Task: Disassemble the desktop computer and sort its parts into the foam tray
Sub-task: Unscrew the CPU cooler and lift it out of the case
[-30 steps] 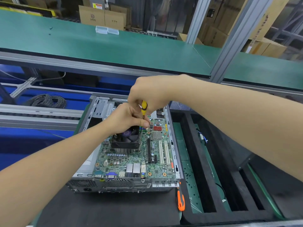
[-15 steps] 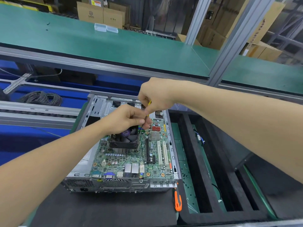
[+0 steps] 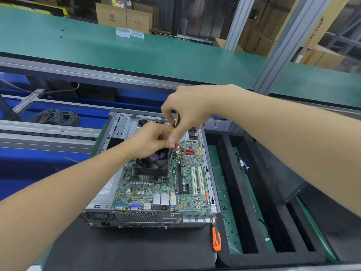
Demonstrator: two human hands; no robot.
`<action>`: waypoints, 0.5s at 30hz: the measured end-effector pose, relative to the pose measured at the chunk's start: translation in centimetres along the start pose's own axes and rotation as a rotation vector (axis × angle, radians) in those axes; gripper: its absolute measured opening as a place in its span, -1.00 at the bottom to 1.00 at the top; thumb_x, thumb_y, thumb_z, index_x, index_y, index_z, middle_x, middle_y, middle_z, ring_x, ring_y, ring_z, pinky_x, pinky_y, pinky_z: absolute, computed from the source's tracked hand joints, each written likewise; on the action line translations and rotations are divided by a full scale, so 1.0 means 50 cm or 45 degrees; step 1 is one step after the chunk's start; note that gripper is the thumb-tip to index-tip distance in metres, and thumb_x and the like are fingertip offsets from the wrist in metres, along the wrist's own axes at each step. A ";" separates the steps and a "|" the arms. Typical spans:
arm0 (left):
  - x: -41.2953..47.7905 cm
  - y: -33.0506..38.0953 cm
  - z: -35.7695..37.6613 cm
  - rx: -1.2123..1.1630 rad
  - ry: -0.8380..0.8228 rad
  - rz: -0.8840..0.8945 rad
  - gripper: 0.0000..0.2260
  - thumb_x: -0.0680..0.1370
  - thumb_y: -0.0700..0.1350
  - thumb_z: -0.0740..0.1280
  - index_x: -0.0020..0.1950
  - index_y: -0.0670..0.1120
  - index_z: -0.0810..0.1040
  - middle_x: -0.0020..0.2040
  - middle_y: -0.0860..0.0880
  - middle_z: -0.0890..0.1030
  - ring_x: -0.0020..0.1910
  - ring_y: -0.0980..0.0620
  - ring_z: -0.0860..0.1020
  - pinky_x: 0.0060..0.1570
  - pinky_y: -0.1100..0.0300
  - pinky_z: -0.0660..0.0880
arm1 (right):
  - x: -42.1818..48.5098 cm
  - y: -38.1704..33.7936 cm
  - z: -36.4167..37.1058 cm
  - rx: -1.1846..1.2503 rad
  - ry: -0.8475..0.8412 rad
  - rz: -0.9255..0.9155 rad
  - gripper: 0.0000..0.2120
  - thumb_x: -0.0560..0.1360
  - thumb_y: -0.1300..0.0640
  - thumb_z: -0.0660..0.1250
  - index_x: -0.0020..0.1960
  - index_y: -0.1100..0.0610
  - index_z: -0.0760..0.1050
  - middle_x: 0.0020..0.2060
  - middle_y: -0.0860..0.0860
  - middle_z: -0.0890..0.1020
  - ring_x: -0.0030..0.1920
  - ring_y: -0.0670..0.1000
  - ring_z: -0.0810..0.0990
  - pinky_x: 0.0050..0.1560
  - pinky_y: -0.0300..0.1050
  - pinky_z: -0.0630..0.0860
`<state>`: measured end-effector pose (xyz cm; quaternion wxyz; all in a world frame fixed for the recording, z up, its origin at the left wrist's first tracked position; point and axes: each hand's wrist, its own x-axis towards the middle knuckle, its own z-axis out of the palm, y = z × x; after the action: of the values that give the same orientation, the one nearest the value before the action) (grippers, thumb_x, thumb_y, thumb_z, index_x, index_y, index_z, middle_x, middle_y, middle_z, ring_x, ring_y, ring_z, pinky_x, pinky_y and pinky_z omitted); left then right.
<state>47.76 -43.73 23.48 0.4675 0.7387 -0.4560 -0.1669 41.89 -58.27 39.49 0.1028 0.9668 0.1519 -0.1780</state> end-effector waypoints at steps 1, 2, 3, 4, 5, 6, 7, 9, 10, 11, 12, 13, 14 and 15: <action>-0.001 -0.001 0.000 -0.015 -0.005 0.005 -0.96 0.58 -0.28 0.44 -0.04 -0.17 0.67 -0.09 0.07 0.75 -0.06 0.23 0.68 -0.01 0.42 0.47 | 0.001 -0.001 0.002 0.098 -0.084 0.192 -0.34 0.40 -0.52 0.32 -0.07 0.11 0.56 -0.46 -0.08 0.68 -0.45 -0.07 0.68 -0.31 -0.12 0.57; -0.002 -0.001 0.001 -0.030 -0.030 0.009 -0.97 0.60 -0.28 0.41 -0.01 -0.20 0.64 -0.08 0.07 0.75 -0.03 0.20 0.68 0.03 0.40 0.47 | 0.005 -0.005 0.005 0.158 -0.169 0.345 -0.29 0.47 -0.53 0.21 -0.10 0.16 0.57 -0.46 -0.02 0.70 -0.50 -0.03 0.67 -0.31 -0.13 0.57; -0.002 -0.001 0.003 -0.035 -0.072 0.015 -0.96 0.62 -0.28 0.38 0.03 -0.22 0.63 -0.06 0.08 0.74 0.01 0.17 0.69 0.07 0.36 0.48 | 0.009 -0.009 0.008 0.191 -0.224 0.435 -0.30 0.54 -0.48 0.16 -0.14 0.18 0.58 -0.45 0.02 0.70 -0.55 -0.01 0.63 -0.31 -0.15 0.56; -0.002 -0.001 0.004 -0.028 -0.119 0.023 -0.93 0.64 -0.28 0.35 0.08 -0.23 0.62 -0.02 0.09 0.74 0.05 0.14 0.69 0.10 0.35 0.49 | 0.016 -0.014 0.011 0.215 -0.230 0.464 -0.37 0.61 -0.37 0.19 -0.19 0.18 0.59 -0.46 0.01 0.69 -0.59 -0.01 0.59 -0.33 -0.16 0.55; -0.002 -0.002 0.004 -0.019 -0.154 0.028 -0.89 0.65 -0.27 0.32 0.11 -0.23 0.63 0.01 0.13 0.74 0.09 0.13 0.69 0.13 0.35 0.50 | 0.020 -0.020 0.012 0.216 -0.201 0.453 -0.46 0.63 -0.25 0.27 -0.26 0.17 0.59 -0.49 0.00 0.68 -0.61 -0.02 0.56 -0.35 -0.17 0.53; -0.002 -0.002 0.004 -0.017 -0.167 0.028 -0.87 0.66 -0.25 0.32 0.13 -0.21 0.65 0.03 0.16 0.74 0.12 0.14 0.69 0.15 0.35 0.50 | 0.024 -0.027 0.012 0.171 -0.159 0.423 -0.53 0.62 -0.15 0.33 -0.33 0.14 0.57 -0.52 -0.02 0.65 -0.60 -0.02 0.54 -0.37 -0.18 0.51; -0.001 -0.002 0.003 -0.021 -0.160 0.021 -0.86 0.66 -0.24 0.33 0.13 -0.18 0.67 0.01 0.15 0.75 0.12 0.14 0.69 0.16 0.34 0.50 | 0.029 -0.031 0.011 0.081 -0.119 0.381 -0.56 0.59 -0.08 0.37 -0.39 0.11 0.56 -0.55 -0.03 0.61 -0.57 -0.02 0.53 -0.39 -0.18 0.48; 0.000 -0.005 0.001 -0.053 -0.122 -0.008 -0.86 0.63 -0.25 0.37 0.06 -0.09 0.71 -0.04 0.07 0.76 0.08 0.14 0.70 0.15 0.37 0.51 | 0.031 -0.040 0.010 -0.139 -0.049 0.273 -0.60 0.55 -0.05 0.40 -0.41 0.09 0.50 -0.53 -0.06 0.53 -0.48 0.00 0.45 -0.43 -0.16 0.38; 0.000 -0.005 0.000 -0.060 -0.105 -0.019 -0.85 0.61 -0.26 0.40 0.02 -0.05 0.73 -0.05 0.05 0.76 0.06 0.14 0.71 0.11 0.38 0.51 | 0.030 -0.042 0.012 -0.212 -0.010 0.204 -0.63 0.53 -0.03 0.40 -0.39 0.09 0.46 -0.51 -0.05 0.49 -0.45 0.01 0.40 -0.44 -0.15 0.33; 0.000 -0.004 -0.001 -0.053 -0.086 -0.025 -0.84 0.59 -0.26 0.43 -0.03 -0.02 0.74 -0.06 0.04 0.76 0.03 0.15 0.71 0.09 0.39 0.52 | 0.029 -0.042 0.015 -0.250 0.027 0.123 -0.67 0.51 0.00 0.41 -0.36 0.08 0.43 -0.48 -0.04 0.47 -0.43 0.00 0.37 -0.44 -0.15 0.30; 0.000 -0.005 -0.001 -0.035 -0.065 -0.026 -0.85 0.57 -0.25 0.46 -0.05 0.00 0.75 -0.07 0.04 0.76 0.01 0.16 0.71 0.06 0.39 0.53 | 0.026 -0.041 0.015 -0.263 0.058 0.036 -0.71 0.48 0.03 0.42 -0.35 0.08 0.43 -0.47 -0.04 0.47 -0.42 -0.01 0.36 -0.43 -0.15 0.30; 0.000 -0.004 -0.001 -0.012 -0.039 -0.024 -0.87 0.54 -0.23 0.50 -0.08 0.00 0.75 -0.09 0.07 0.76 -0.01 0.18 0.71 0.04 0.39 0.54 | 0.022 -0.038 0.016 -0.251 0.085 -0.050 -0.76 0.45 0.08 0.44 -0.33 0.08 0.46 -0.46 -0.05 0.48 -0.41 -0.03 0.38 -0.43 -0.14 0.32; 0.001 -0.004 0.000 0.016 -0.014 -0.019 -0.89 0.51 -0.22 0.53 -0.12 0.00 0.76 -0.11 0.09 0.76 -0.03 0.20 0.70 0.02 0.38 0.55 | 0.020 -0.034 0.018 -0.236 0.106 -0.128 -0.82 0.42 0.12 0.46 -0.30 0.08 0.50 -0.44 -0.05 0.51 -0.39 -0.03 0.41 -0.40 -0.12 0.36; 0.001 -0.003 0.000 0.036 0.009 -0.025 -0.89 0.49 -0.20 0.55 -0.17 0.02 0.75 -0.12 0.12 0.76 -0.04 0.20 0.69 0.02 0.34 0.56 | 0.016 -0.029 0.020 -0.242 0.123 -0.202 -0.88 0.39 0.17 0.48 -0.25 0.09 0.54 -0.41 -0.04 0.55 -0.36 -0.01 0.45 -0.38 -0.10 0.41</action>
<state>47.86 -43.76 23.38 0.4568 0.7504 -0.4493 -0.1624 41.80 -56.94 38.04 0.1721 0.9451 0.2488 -0.1234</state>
